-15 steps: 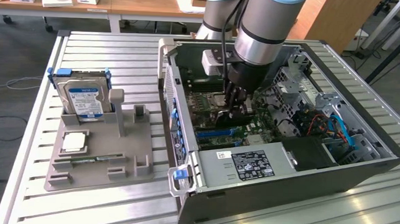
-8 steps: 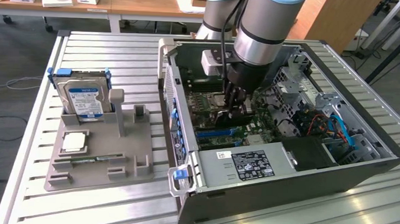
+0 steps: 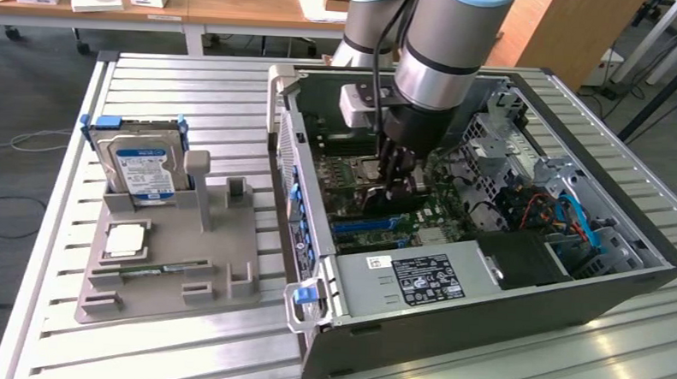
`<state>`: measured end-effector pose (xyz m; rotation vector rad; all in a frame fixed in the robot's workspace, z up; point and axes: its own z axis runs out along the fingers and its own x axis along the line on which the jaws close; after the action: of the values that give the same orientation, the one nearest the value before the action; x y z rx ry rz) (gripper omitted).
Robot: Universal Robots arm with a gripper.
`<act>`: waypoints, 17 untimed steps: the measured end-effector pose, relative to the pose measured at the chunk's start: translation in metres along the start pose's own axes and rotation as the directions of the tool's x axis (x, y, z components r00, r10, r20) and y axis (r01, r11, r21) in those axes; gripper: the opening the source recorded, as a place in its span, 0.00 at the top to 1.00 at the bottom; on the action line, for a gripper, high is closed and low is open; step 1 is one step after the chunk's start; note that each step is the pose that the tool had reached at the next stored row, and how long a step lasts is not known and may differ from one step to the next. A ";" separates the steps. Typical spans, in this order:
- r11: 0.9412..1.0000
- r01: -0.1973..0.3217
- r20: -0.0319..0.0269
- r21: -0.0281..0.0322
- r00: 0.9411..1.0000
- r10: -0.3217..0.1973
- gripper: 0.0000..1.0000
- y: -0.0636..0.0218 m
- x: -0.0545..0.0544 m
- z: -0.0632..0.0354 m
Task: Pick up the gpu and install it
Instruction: 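Insert the gpu into the slot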
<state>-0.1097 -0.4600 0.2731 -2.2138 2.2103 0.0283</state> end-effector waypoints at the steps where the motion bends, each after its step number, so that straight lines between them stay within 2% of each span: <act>1: 1.000 0.000 0.000 0.000 1.000 0.000 0.73 0.0001 0.000 0.0001; 8: 1.000 0.000 0.000 0.000 1.000 0.000 0.73 0.0012 0.000 0.0007; 17: 1.000 0.000 0.000 0.000 1.000 0.000 0.73 0.0014 0.000 0.0066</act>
<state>-0.1111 -0.4600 0.2665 -2.2140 2.2101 0.0283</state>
